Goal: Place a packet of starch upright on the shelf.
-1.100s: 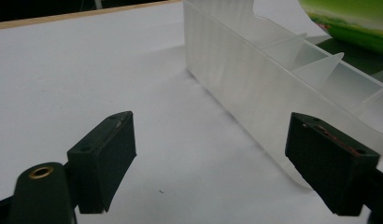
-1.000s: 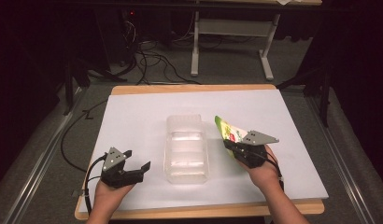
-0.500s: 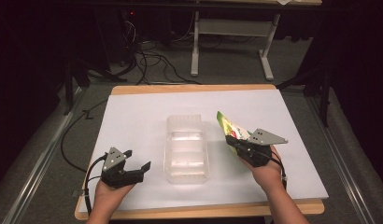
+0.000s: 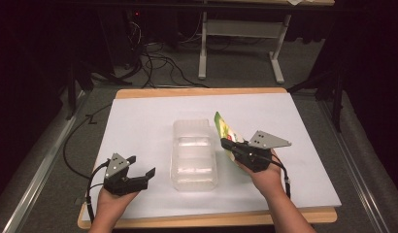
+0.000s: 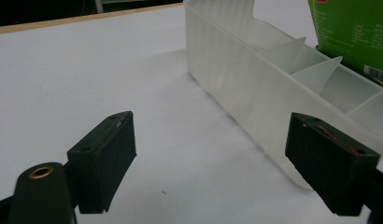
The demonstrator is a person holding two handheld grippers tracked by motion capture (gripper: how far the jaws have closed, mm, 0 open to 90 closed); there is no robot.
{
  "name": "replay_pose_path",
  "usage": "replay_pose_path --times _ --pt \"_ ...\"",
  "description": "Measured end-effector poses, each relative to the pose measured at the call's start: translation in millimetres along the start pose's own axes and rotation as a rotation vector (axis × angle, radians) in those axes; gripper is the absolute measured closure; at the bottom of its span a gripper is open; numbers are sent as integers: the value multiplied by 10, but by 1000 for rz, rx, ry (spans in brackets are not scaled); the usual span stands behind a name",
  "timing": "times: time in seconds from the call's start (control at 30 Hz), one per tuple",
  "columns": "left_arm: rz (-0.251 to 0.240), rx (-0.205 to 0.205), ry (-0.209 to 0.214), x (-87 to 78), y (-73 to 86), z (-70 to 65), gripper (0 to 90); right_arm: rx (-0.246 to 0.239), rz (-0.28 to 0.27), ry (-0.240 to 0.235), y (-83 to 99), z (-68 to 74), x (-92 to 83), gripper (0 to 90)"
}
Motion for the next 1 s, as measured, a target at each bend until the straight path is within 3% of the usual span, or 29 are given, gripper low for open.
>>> replay_pose_path --times 0.17,0.3,0.47,0.5,0.6,0.7,0.8,1.0 --pt "-4 0 2 -8 1 5 169 -16 -22 -21 -43 72 -3 900" --pt "-8 -2 3 -15 -3 8 169 3 -54 5 -55 29 -130 900" --pt "-10 -3 7 -9 -19 5 169 27 -93 63 -14 -89 -393 900" --pt "-10 -3 7 -9 -19 5 169 27 -93 63 -14 -89 -393 900" --pt "-15 -6 11 8 -33 8 169 49 -104 120 35 -183 -527 899" --pt "-16 -5 14 19 -43 11 169 73 -117 132 60 -238 -609 898" --pt "-21 -8 23 47 -64 15 170 71 -129 191 94 -295 -762 896" --pt "-22 -2 32 84 -99 11 170 105 -147 240 158 -368 -929 890"
Point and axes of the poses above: each handheld gripper's, and its own axes: x roughly forward along the jaws, y roughly out of its underside, z roughly to its left, the point moved 2 cm from there along x, roughly forward along the jaws, and after that the axes turned 5 degrees about z, right-handed, at the moved point
